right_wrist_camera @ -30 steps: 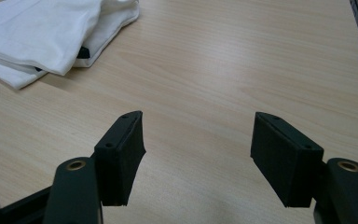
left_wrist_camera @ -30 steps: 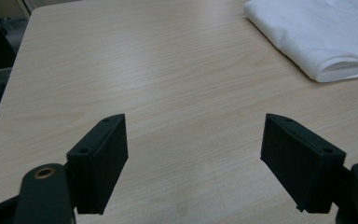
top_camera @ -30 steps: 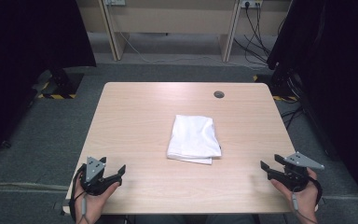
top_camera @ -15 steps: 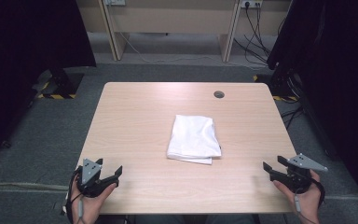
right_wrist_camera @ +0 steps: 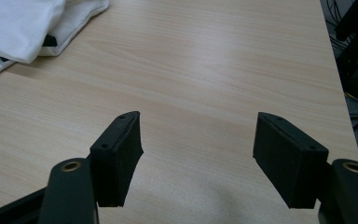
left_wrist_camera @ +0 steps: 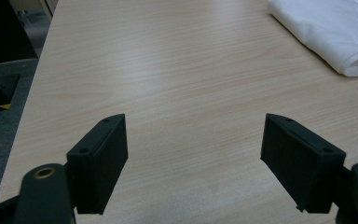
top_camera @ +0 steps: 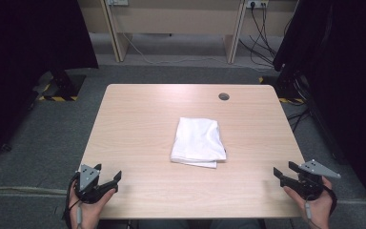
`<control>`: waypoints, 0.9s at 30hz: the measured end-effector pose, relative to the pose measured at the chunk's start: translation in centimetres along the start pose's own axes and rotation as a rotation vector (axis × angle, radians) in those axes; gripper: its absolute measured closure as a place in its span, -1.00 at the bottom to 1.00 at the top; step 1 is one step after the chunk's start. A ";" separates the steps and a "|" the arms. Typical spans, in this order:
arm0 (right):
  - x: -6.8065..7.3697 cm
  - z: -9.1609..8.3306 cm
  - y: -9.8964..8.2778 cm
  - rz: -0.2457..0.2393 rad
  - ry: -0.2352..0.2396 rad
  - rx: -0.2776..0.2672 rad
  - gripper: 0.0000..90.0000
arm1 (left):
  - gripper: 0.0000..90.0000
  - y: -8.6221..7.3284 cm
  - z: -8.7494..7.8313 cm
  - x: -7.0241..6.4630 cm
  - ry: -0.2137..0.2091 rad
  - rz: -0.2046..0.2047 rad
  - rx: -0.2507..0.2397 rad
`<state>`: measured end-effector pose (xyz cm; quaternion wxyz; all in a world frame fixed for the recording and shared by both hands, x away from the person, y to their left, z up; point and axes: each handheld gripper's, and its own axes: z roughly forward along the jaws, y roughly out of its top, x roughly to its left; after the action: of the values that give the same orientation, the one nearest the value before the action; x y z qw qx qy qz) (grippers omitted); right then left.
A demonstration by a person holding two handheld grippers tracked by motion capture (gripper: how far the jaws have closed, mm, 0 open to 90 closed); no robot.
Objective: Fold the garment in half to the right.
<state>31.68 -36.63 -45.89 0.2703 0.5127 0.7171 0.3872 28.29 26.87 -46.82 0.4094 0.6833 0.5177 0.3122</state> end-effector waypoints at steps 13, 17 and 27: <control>-0.9 -0.3 -0.7 0.040 -0.030 -0.006 -0.31 | -0.51 -0.2 -0.1 0.6 0.018 -0.024 -0.015; -1.1 -0.4 -0.8 0.049 -0.038 -0.011 -0.32 | -0.50 -0.2 0.0 0.7 0.019 -0.024 -0.013; -1.5 -0.4 -1.0 0.059 -0.057 -0.013 -0.33 | -0.51 -0.3 0.5 0.7 0.020 -0.025 -0.012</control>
<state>31.34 -38.29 -46.54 0.2822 0.5426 0.6912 0.3849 28.75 27.52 -47.32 0.4121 0.6711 0.5284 0.3171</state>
